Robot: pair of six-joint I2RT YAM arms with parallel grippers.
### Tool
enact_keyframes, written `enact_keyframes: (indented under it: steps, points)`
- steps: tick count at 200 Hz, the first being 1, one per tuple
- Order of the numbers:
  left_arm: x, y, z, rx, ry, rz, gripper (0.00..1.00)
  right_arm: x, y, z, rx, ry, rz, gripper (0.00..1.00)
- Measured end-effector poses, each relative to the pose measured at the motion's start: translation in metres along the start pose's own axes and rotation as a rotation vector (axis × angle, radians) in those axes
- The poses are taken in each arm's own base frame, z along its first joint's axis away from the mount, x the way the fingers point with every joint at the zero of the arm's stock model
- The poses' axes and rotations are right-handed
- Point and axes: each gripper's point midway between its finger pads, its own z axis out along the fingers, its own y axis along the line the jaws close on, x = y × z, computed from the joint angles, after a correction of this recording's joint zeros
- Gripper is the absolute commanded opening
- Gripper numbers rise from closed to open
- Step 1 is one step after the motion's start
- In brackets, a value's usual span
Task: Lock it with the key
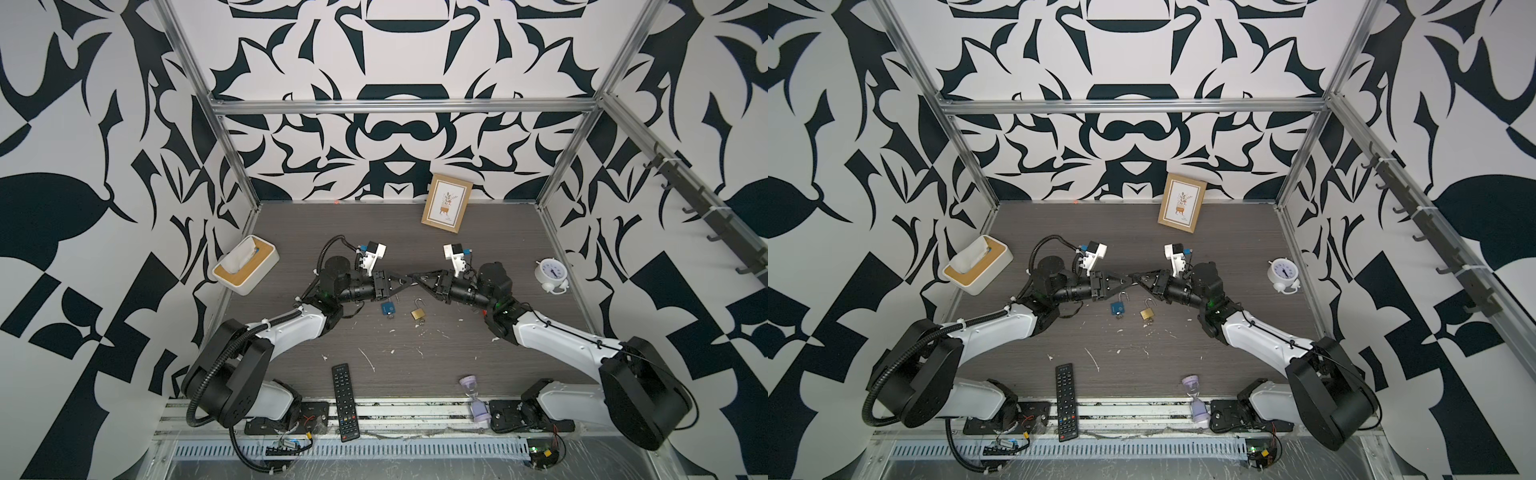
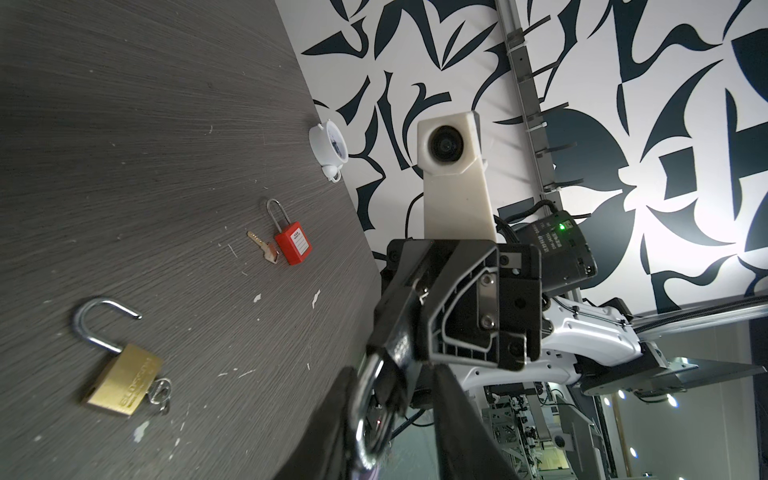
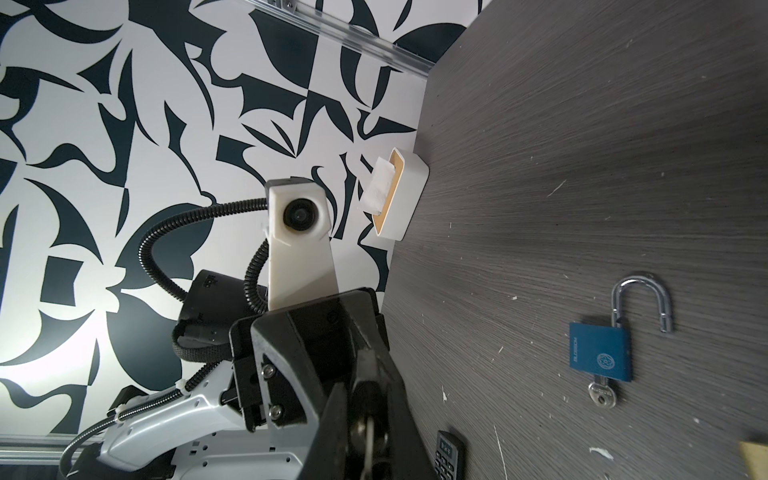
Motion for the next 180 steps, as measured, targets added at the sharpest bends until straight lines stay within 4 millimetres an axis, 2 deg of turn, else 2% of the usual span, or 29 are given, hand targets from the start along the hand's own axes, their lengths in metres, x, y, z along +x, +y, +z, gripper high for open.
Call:
enact_keyframes:
  steps: [47, 65, 79, 134, 152, 180]
  points:
    - [-0.002, -0.001, 0.002, 0.017, 0.003, -0.012, 0.11, -0.001, 0.001, -0.001, -0.012, -0.003, -0.007, 0.0]
    - [-0.003, -0.001, 0.003, 0.029, 0.002, -0.02, 0.0, -0.002, 0.001, -0.001, -0.014, -0.008, -0.009, 0.02]
    - [-0.004, 0.0, 0.004, 0.036, 0.002, -0.024, 0.0, -0.004, 0.0, -0.001, -0.011, -0.012, -0.009, 0.08]
    - [-0.003, 0.005, 0.007, 0.046, 0.006, -0.035, 0.0, -0.007, -0.015, -0.008, 0.046, -0.017, 0.0, 0.47]
    - [-0.005, 0.002, 0.007, 0.054, 0.002, -0.023, 0.0, -0.012, -0.017, -0.018, 0.064, -0.036, 0.006, 0.55]
    - [-0.006, 0.0, 0.007, 0.064, -0.001, -0.011, 0.0, -0.022, -0.014, -0.03, 0.071, -0.07, -0.021, 0.55]
